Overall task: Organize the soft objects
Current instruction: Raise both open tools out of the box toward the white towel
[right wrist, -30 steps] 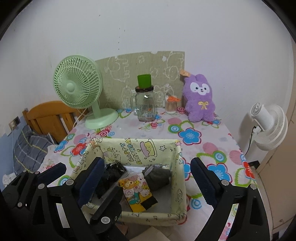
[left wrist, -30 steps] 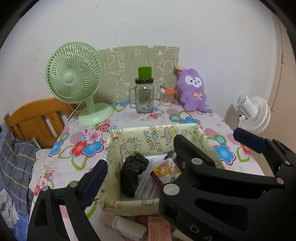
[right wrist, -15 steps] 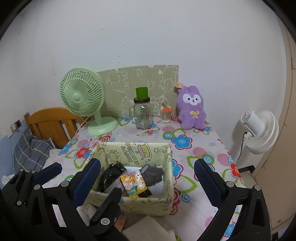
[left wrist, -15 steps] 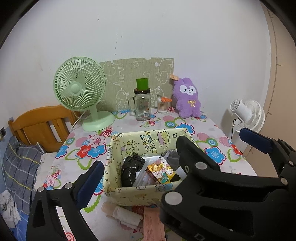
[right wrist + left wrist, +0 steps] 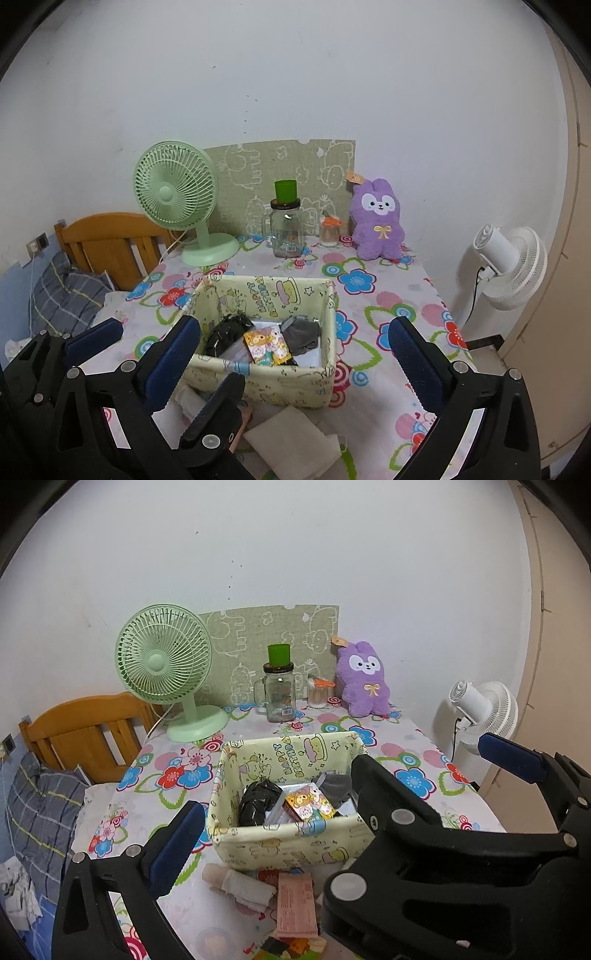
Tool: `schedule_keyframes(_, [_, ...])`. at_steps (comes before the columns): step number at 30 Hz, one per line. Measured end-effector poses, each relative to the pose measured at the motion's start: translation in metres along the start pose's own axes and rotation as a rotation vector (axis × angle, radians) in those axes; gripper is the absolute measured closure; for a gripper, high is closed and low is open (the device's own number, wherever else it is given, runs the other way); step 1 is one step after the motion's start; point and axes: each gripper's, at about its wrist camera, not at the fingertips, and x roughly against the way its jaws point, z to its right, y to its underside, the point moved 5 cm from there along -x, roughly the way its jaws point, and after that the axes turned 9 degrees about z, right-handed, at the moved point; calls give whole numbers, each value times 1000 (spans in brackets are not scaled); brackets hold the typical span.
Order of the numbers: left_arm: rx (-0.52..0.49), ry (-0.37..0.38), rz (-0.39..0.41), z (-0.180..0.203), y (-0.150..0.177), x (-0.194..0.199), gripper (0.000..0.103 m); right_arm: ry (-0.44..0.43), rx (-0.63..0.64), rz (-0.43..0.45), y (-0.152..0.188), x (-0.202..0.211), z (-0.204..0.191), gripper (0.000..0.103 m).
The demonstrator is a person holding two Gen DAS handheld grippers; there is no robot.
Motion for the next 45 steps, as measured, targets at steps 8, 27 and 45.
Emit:
schedule_keyframes(8, [-7,-1,19,4,8,16,0,-8,15,11,8,18,-1,0])
schedule_keyframes(27, [31,-7,46,15,45,33,0,-30,32,7,44,41,2,0])
schedule_keyframes(45, [38,10,-76,18,100,6,0,-45,19,-97,102,20,6,0])
